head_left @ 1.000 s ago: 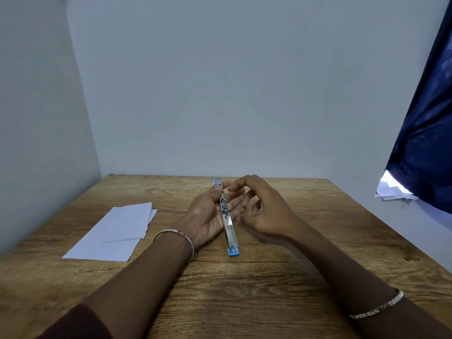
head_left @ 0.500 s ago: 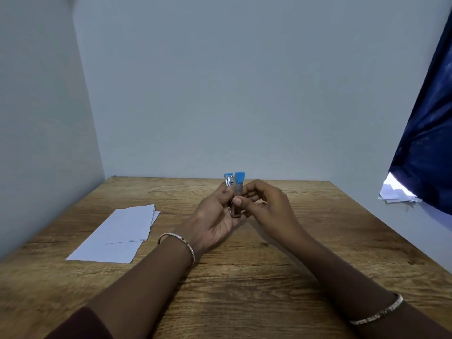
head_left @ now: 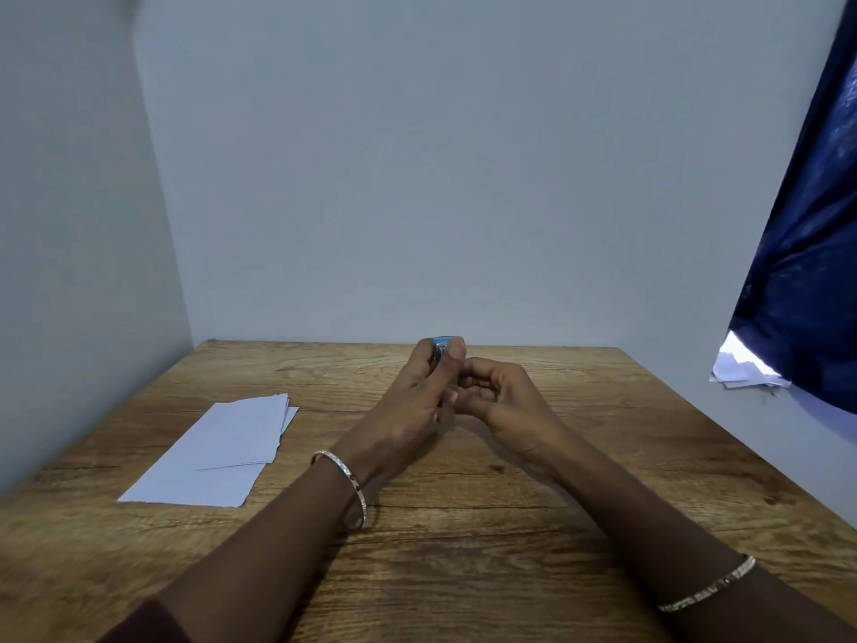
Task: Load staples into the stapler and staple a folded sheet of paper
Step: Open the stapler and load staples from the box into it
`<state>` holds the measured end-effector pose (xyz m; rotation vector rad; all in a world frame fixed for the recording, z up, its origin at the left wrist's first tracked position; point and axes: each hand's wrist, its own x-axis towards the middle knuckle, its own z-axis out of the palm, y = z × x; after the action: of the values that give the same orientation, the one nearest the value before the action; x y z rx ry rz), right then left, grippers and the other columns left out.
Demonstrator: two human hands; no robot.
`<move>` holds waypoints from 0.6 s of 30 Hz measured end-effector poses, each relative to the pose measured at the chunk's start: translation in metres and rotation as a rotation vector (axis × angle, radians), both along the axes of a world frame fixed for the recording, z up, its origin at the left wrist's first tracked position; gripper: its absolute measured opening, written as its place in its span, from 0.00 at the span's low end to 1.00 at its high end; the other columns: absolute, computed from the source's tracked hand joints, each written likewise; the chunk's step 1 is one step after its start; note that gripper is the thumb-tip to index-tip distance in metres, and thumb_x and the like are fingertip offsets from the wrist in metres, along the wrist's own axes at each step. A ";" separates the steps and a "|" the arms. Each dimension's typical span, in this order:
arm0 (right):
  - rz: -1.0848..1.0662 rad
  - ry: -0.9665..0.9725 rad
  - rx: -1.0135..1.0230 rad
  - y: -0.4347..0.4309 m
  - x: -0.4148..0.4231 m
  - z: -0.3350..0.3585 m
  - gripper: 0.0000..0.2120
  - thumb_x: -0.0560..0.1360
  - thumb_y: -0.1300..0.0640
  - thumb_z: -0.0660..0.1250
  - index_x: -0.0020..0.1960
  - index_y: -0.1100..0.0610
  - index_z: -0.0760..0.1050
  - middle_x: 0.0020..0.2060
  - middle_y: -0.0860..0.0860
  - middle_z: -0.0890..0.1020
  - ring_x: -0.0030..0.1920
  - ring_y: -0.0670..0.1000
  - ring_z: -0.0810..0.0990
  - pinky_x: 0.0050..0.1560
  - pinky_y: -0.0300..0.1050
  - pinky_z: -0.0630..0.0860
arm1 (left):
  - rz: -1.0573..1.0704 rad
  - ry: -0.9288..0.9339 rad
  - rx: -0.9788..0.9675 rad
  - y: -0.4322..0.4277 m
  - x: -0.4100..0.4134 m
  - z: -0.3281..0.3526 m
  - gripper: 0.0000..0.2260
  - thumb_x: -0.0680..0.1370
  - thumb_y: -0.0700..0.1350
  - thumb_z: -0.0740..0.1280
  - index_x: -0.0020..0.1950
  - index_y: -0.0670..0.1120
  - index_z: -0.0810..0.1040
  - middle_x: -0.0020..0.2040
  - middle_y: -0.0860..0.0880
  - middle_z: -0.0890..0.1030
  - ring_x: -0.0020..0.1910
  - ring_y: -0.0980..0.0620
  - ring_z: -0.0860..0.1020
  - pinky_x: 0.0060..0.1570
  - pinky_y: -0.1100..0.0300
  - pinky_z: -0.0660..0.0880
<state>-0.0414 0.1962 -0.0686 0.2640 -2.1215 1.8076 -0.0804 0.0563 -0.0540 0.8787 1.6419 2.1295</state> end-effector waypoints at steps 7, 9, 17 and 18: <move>-0.045 0.025 0.060 -0.001 0.000 0.000 0.13 0.77 0.64 0.71 0.61 0.60 0.82 0.54 0.63 0.86 0.56 0.67 0.84 0.62 0.66 0.78 | 0.143 0.237 -0.111 -0.001 -0.005 -0.005 0.11 0.84 0.43 0.62 0.64 0.40 0.73 0.62 0.46 0.82 0.54 0.57 0.83 0.48 0.66 0.79; -0.058 0.020 0.068 -0.001 0.000 0.002 0.13 0.77 0.64 0.71 0.62 0.60 0.81 0.54 0.61 0.86 0.55 0.65 0.85 0.62 0.65 0.79 | 0.147 0.245 -0.111 0.000 -0.004 -0.005 0.12 0.84 0.44 0.62 0.65 0.39 0.72 0.62 0.47 0.82 0.53 0.60 0.84 0.48 0.66 0.79; -0.028 -0.010 0.005 -0.002 0.006 0.007 0.13 0.75 0.69 0.72 0.59 0.68 0.82 0.55 0.64 0.85 0.55 0.61 0.86 0.55 0.51 0.84 | 0.098 0.159 -0.070 0.003 -0.004 -0.008 0.13 0.85 0.43 0.59 0.65 0.36 0.71 0.63 0.45 0.81 0.48 0.63 0.84 0.41 0.69 0.79; -0.027 -0.017 -0.010 -0.002 0.007 0.008 0.13 0.75 0.70 0.72 0.59 0.68 0.82 0.55 0.64 0.85 0.54 0.61 0.86 0.55 0.50 0.84 | 0.083 0.132 -0.062 0.003 -0.005 -0.007 0.13 0.85 0.44 0.59 0.65 0.37 0.71 0.63 0.45 0.80 0.48 0.63 0.84 0.41 0.69 0.79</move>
<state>-0.0347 0.1940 -0.0606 0.2170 -2.1170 1.8110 -0.0857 0.0593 -0.0614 0.9656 1.8293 2.1019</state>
